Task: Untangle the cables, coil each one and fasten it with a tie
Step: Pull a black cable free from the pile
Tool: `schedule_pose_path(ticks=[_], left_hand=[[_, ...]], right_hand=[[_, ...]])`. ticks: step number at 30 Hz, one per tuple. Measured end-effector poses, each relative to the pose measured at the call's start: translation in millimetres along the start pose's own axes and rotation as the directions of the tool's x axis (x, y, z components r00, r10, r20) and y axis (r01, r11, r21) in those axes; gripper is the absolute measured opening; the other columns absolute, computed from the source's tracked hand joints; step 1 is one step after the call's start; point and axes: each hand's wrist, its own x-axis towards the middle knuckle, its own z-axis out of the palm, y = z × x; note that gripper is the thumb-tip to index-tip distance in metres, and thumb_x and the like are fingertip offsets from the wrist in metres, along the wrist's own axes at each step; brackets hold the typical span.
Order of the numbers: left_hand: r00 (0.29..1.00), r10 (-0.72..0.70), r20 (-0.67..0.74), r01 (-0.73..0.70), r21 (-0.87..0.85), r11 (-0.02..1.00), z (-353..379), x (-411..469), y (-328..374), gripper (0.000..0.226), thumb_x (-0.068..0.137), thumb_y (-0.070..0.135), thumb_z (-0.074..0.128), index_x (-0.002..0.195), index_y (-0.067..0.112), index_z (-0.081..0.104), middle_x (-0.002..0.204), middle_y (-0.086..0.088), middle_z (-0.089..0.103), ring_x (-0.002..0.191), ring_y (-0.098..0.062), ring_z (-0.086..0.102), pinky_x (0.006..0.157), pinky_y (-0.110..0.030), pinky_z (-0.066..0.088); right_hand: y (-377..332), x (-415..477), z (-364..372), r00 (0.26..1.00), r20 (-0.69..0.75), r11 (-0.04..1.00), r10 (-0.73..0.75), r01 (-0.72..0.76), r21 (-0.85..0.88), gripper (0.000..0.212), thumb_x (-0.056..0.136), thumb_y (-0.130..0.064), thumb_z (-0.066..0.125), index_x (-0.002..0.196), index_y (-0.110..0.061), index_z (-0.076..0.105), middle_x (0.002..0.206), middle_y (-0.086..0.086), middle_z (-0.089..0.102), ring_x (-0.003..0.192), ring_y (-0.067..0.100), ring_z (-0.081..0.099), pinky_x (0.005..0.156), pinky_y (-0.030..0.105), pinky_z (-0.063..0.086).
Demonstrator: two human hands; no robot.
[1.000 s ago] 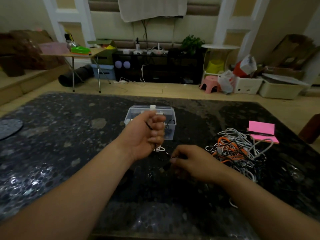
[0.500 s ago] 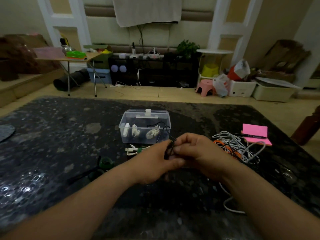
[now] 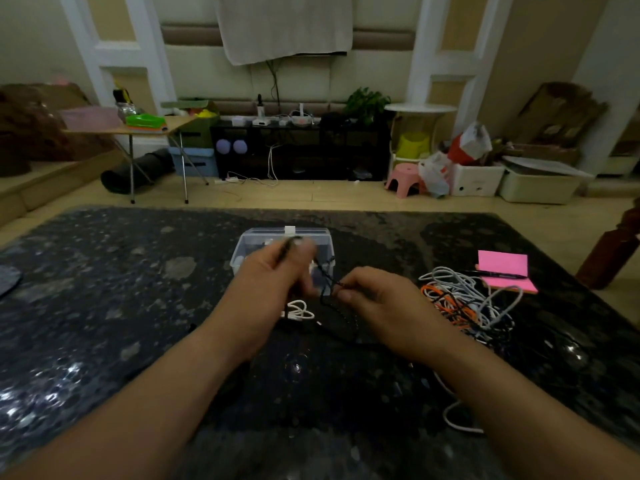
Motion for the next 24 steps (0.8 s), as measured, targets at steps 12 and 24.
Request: schedule_pose_path(ticks=[12,24], left_hand=[[0.977,-0.210,0.027,0.207,-0.306,0.929,-22,31,-19,0.022,0.103,0.028,0.064,0.089,0.018,0.051,0.066,0.003,0.036,0.052,-0.007,0.034,0.041,-0.018,0.028],[0.906,-0.211,0.366,0.078,0.344,0.936,3,5,-26,0.049,0.114,0.042,0.036,0.086,0.016,0.067,0.080,-0.014,0.073,0.076,-0.015,0.070,0.076,-0.024,0.052]], right_hand=[[-2,-2,2,0.977,0.200,0.982,0.068,-0.101,0.159,0.012,0.103,-0.027,0.068,0.094,-0.023,0.074,0.070,-0.013,0.067,0.062,-0.001,0.058,0.061,0.022,0.049],[-4,-3,-12,0.962,0.217,0.838,0.169,-0.256,0.482,0.033,0.101,-0.044,0.066,0.097,-0.012,0.073,0.083,0.026,0.069,0.071,0.024,0.053,0.067,0.040,0.043]])
